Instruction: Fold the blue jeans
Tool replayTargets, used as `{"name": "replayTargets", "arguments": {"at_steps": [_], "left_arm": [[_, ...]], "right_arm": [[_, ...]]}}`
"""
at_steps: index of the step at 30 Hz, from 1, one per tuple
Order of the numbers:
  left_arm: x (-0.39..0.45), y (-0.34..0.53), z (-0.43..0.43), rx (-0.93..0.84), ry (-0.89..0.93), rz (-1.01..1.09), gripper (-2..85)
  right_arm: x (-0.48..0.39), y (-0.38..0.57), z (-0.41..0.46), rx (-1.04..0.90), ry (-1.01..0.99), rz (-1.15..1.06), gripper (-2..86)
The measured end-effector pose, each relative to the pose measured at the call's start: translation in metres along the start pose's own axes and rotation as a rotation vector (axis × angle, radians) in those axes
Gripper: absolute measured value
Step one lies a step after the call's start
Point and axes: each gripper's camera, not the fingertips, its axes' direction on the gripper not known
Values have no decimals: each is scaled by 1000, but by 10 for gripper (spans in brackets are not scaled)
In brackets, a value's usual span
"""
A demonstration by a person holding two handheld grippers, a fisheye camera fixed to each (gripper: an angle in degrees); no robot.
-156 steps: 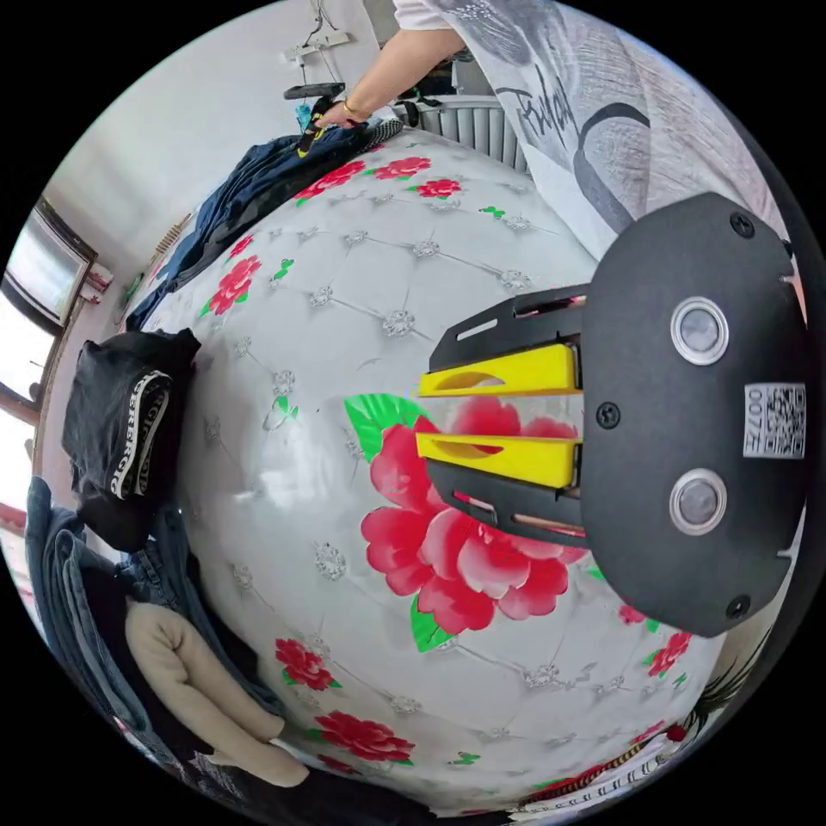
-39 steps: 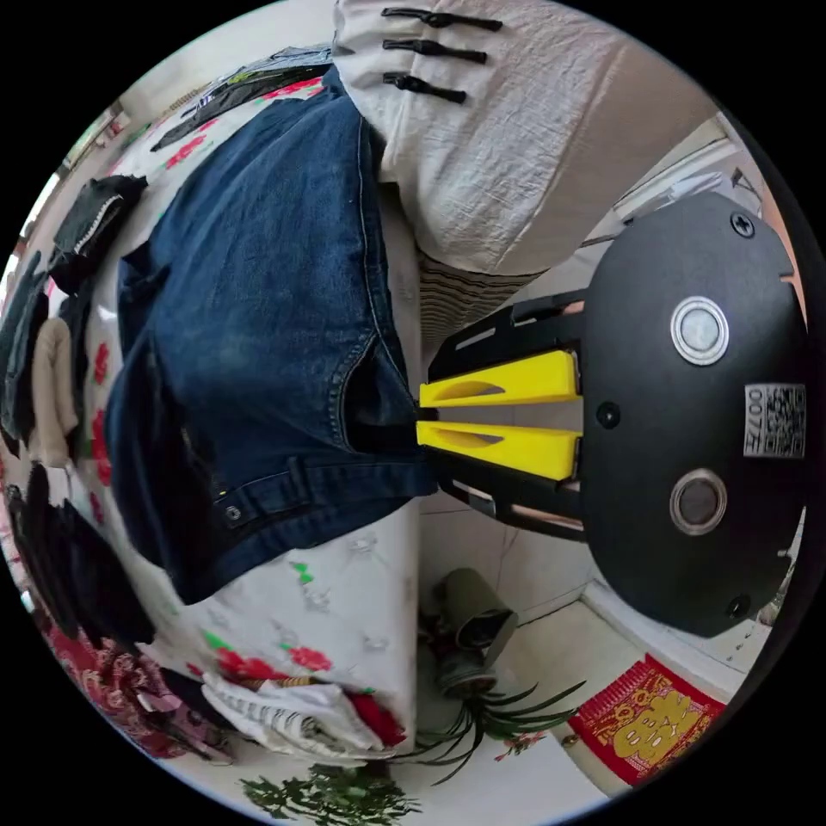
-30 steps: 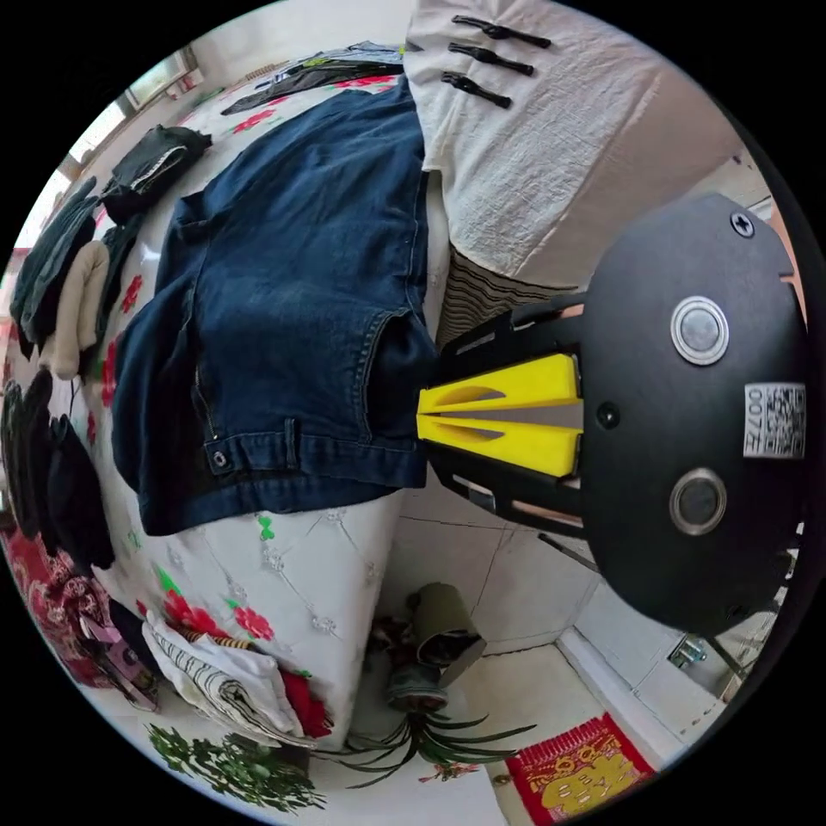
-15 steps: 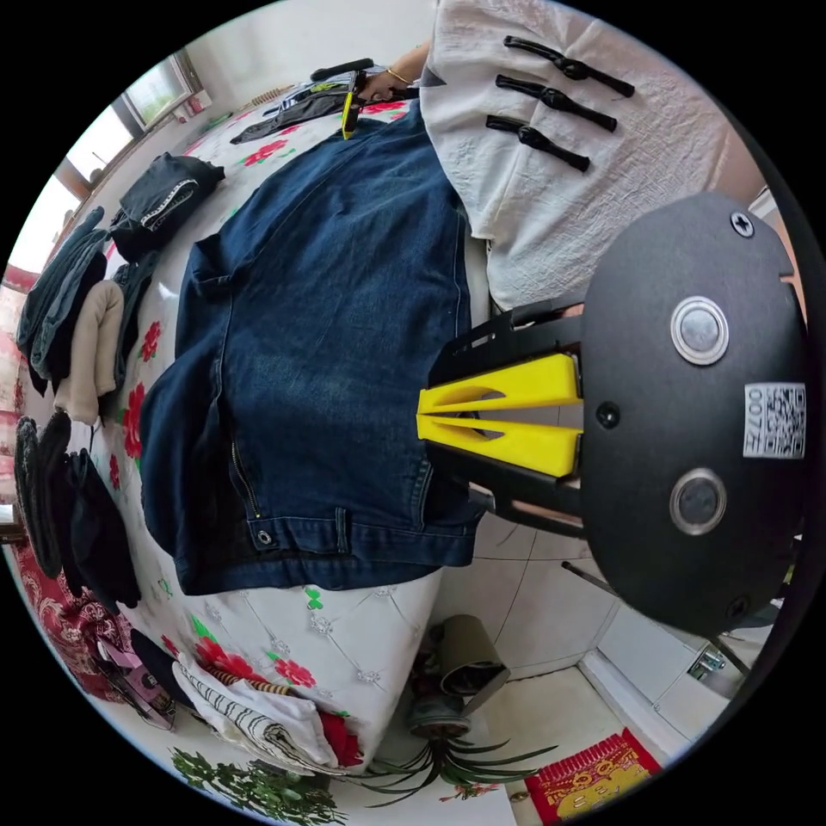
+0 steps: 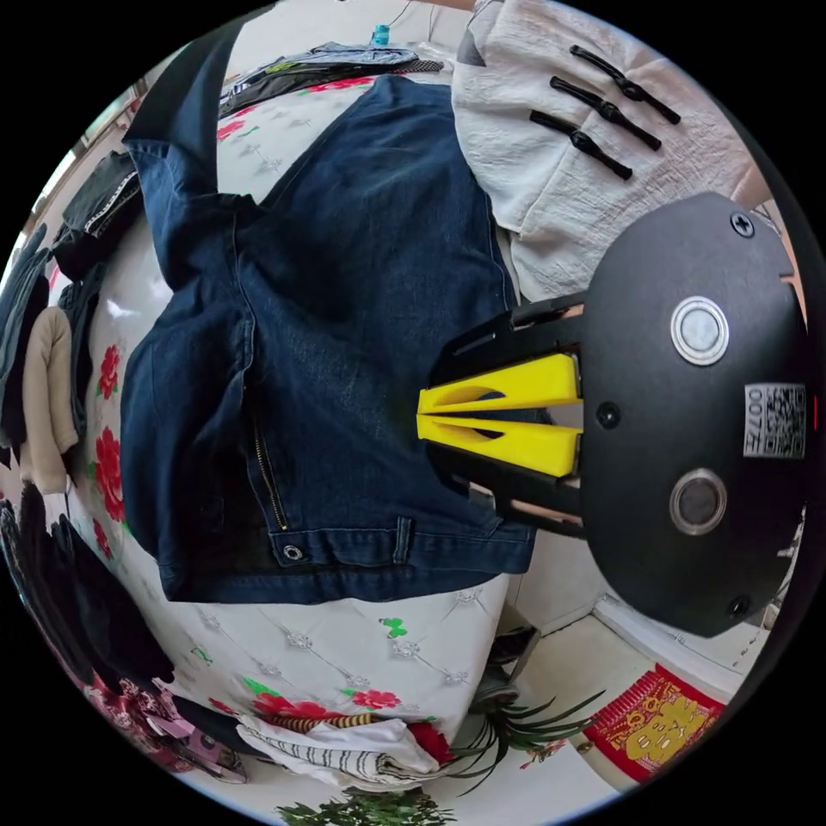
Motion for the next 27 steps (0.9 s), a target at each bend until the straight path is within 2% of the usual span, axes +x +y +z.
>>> {"name": "replayTargets", "arguments": {"at_steps": [1, 4, 6, 8, 9, 12, 15, 17, 19, 21, 22, 24, 25, 27], "left_arm": [[-1, -3, -4, 10, 4, 11, -9], [-9, -10, -15, 51, 21, 28, -9], [-17, -16, -21, 73, 28, 38, -8], [-31, -32, -35, 122, 18, 43, -6], [-36, -37, -40, 142, 11, 42, -5], [-61, -74, -70, 260, 5, 28, 12], [-81, -130, -88, 311, -23, 8, 92], [-102, -183, -74, 217, -6, -64, 140], [-119, -218, -49, 89, 69, -131, 144], [-129, -239, -23, -27, 128, -168, 107], [-131, -244, -20, -36, 81, -159, 53], [-134, -244, -35, 35, 108, -105, 11], [-141, -235, -56, 129, 161, -112, 1], [-154, -207, -94, 304, 246, -123, -5]], "right_arm": [[-2, 6, 6, -26, 12, -1, 3], [-18, 63, 65, -285, 59, 100, 2], [-40, 127, 128, -670, -72, 180, 0], [-57, 164, 155, -859, -215, 237, 0], [-64, 177, 157, -884, -203, 267, 0], [-58, 175, 152, -866, -202, 343, -1], [-47, 154, 154, -851, -181, 333, -1], [-40, 137, 155, -827, -166, 331, -1], [-33, 119, 155, -791, -155, 332, -1], [-23, 91, 154, -733, -148, 332, -1], [-20, 83, 152, -714, -145, 327, 0], [-4, 45, 132, -588, -114, 280, 0], [1, 34, 121, -531, -101, 273, 0], [19, -3, 63, -243, -82, 252, 1]]}}
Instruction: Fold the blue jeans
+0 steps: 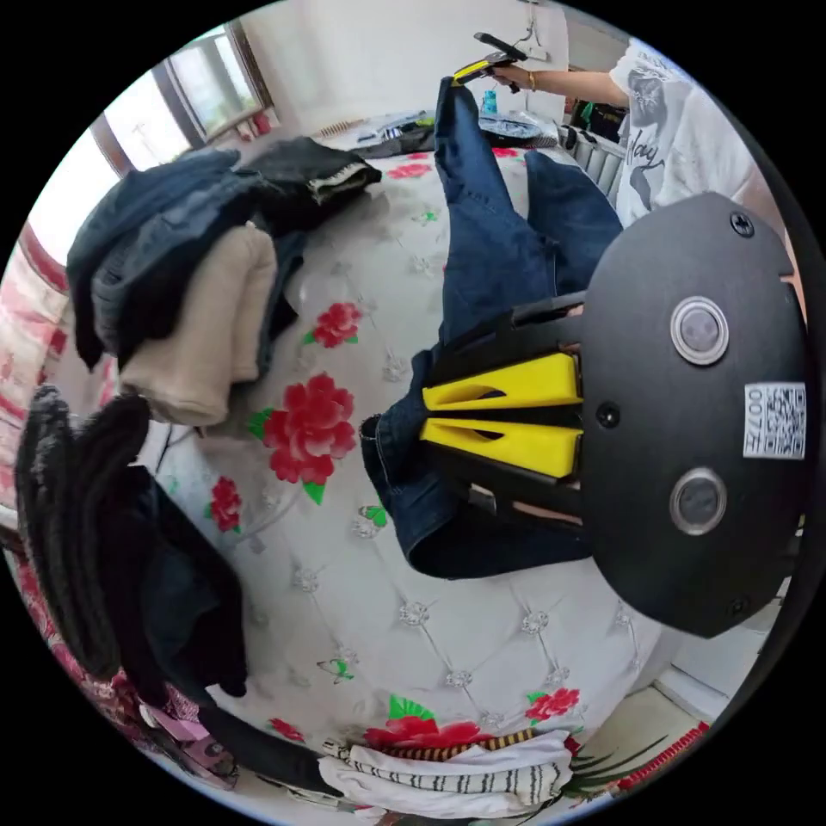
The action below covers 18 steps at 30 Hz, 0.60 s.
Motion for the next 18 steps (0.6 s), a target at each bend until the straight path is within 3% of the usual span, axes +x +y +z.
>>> {"name": "replayTargets", "arguments": {"at_steps": [2, 5, 8, 10, 12, 14, 18], "left_arm": [[-2, 46, -67, 231, -2, 21, -7], [-16, 106, -112, 337, 6, 12, -8], [-34, 137, -104, 299, 3, -20, -8], [-38, 139, -77, 218, -30, -12, -7], [-38, 136, -42, 83, -50, 11, -7], [-32, 135, -11, -33, -94, 36, -6], [-33, 136, -12, -19, -101, 16, -7]], "right_arm": [[-8, -5, -40, 152, 72, -55, 1], [-24, 10, -55, 212, 223, -105, 2], [-28, 40, 5, -2, 219, -87, 2], [-38, 70, 72, -277, 164, -137, 2], [-53, 122, 151, -668, -35, -119, 2], [-66, 153, 173, -801, -145, -111, 4], [-57, 155, 145, -696, -140, -69, 18]]}}
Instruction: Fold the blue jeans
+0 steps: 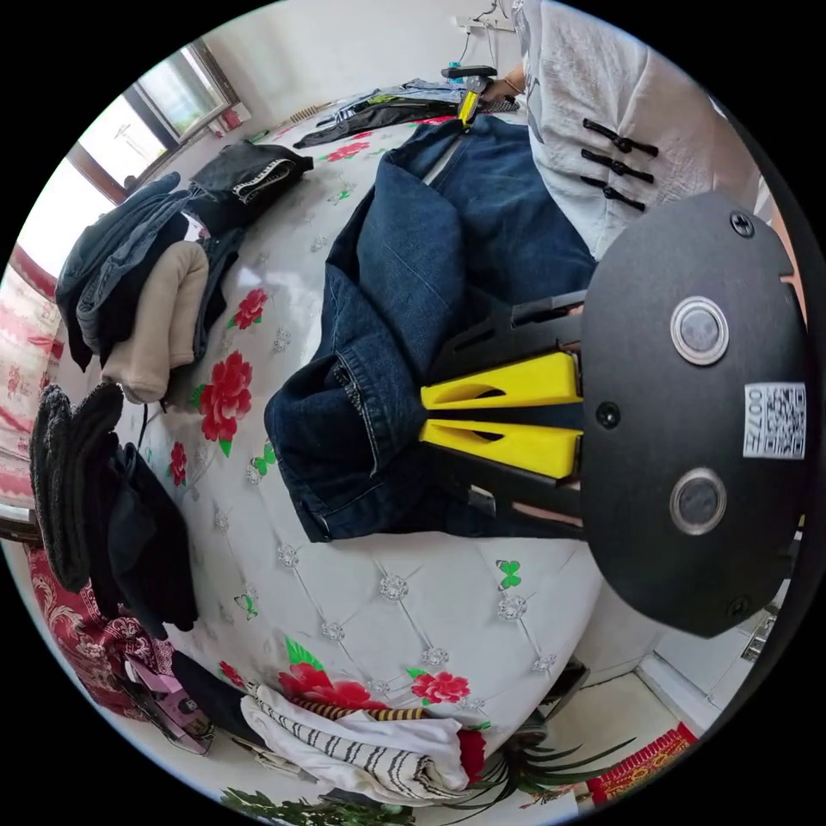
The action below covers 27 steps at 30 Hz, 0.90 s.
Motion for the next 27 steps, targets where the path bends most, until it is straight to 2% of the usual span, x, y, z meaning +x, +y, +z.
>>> {"name": "replayTargets", "arguments": {"at_steps": [2, 6, 8, 10, 15, 17, 20, 22, 27], "left_arm": [[-5, -6, 0, -7, 26, -6, -6], [-3, -23, 0, -23, 11, 13, -6], [-1, -33, 2, -25, 3, 14, -6], [-1, -39, 5, -24, 7, 5, -6], [-4, -51, 4, -11, 27, -9, -6], [-4, -56, -2, 4, 41, -2, -6], [-3, -61, -6, 37, 51, -8, -6], [3, -67, -11, 95, 53, -8, -6], [48, -115, 0, 223, 20, 120, 5]], "right_arm": [[13, 2, -18, 33, -33, -22, 26], [68, -1, -71, 278, -139, 110, 45], [83, -15, -75, 335, -201, 134, 56], [80, -40, -63, 306, -206, 97, 66], [38, -104, 21, -4, -153, -86, 71], [23, -100, 21, 38, -56, -178, 56], [22, -102, 19, -27, -67, -192, 14], [32, -97, 2, 50, -26, -146, 6], [102, -94, -72, 383, 174, 205, 2]]}}
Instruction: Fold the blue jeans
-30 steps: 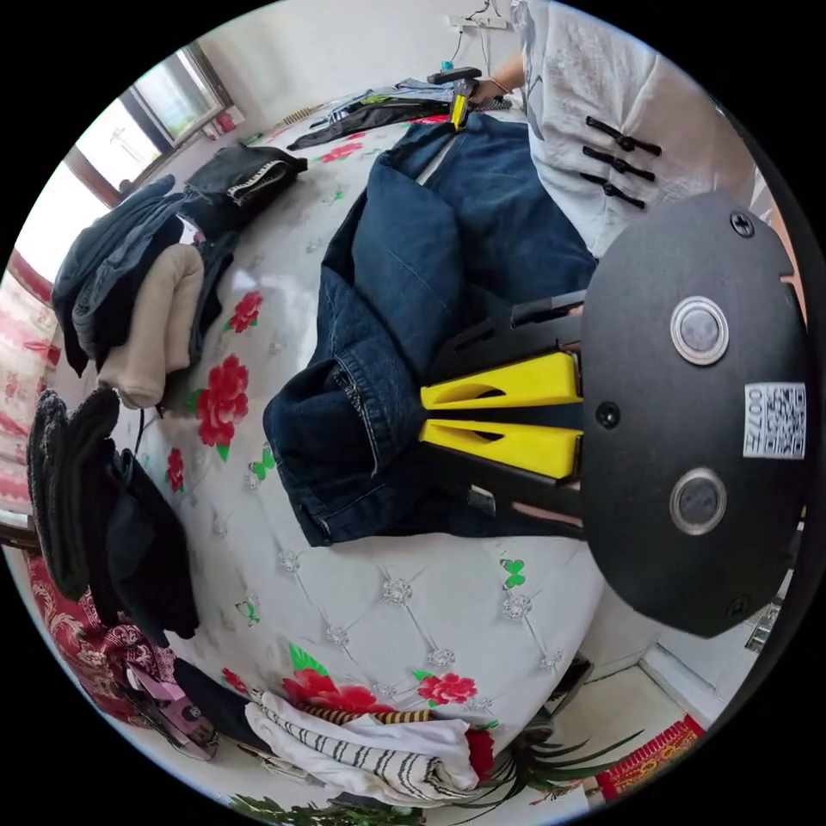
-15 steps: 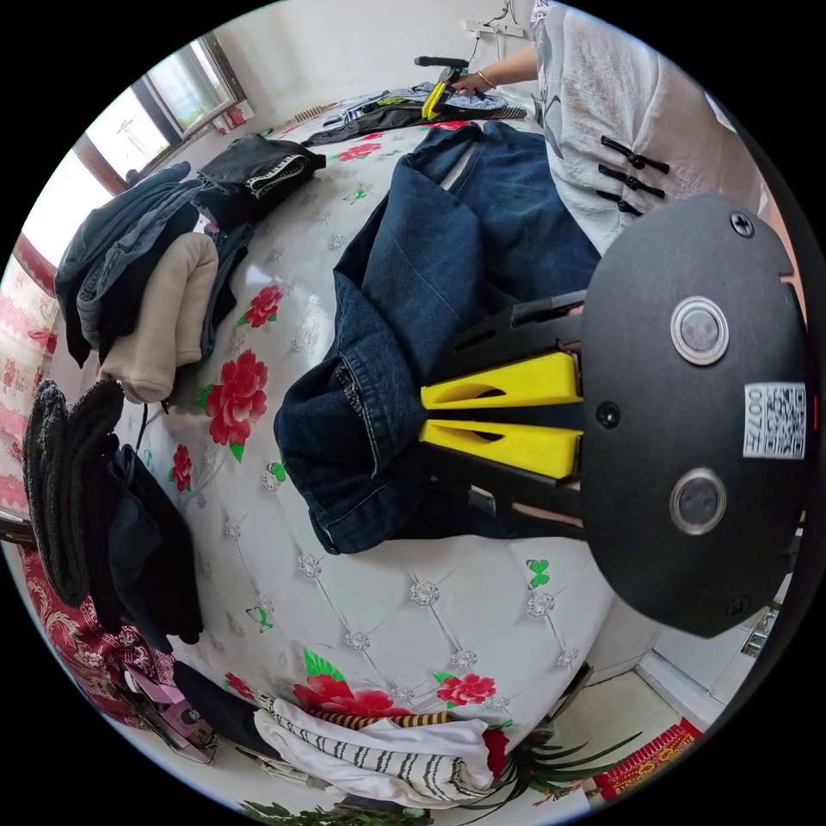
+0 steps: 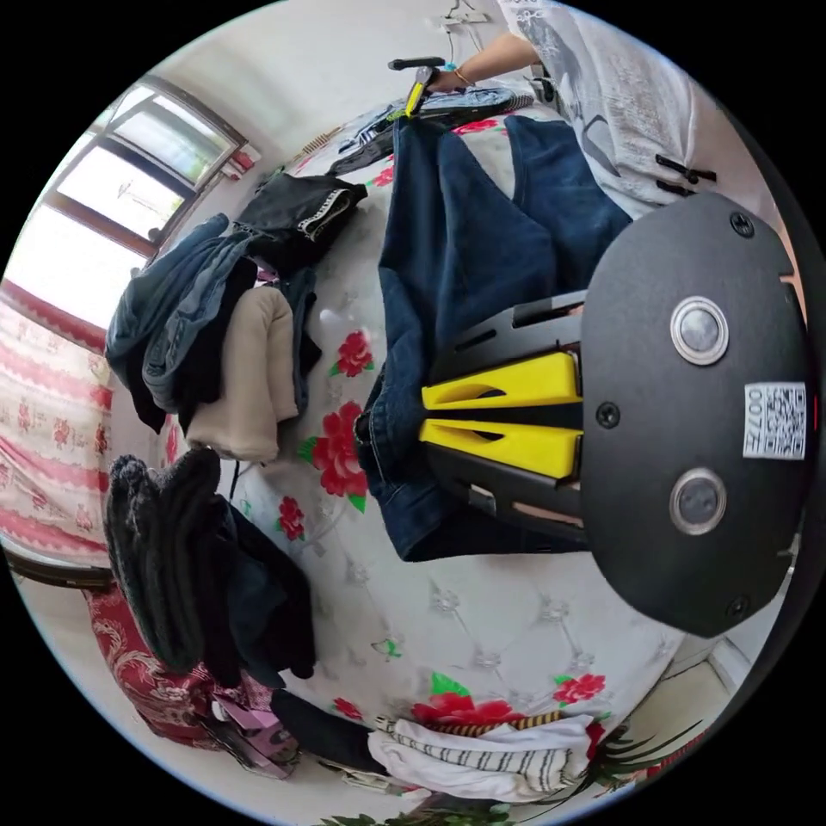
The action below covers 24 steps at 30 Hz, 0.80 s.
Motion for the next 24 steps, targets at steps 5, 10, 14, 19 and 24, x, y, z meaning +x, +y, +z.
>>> {"name": "replayTargets", "arguments": {"at_steps": [5, 10, 14, 19, 24], "left_arm": [[22, -65, 106, -205, -92, -74, 71], [12, -52, 87, -155, -116, -111, 86], [-9, 5, 57, -113, -80, -170, 74], [-29, 45, 62, -139, -8, -243, 44], [1, 21, 94, -152, 150, -175, 14]], "right_arm": [[35, -33, 68, -268, 131, 188, 6], [27, -2, 59, -135, 9, 227, 9], [-3, 60, 63, -83, -311, 241, 7], [-53, 108, 70, -116, -440, 183, -1], [-95, 108, 65, -123, -548, 47, -2]]}}
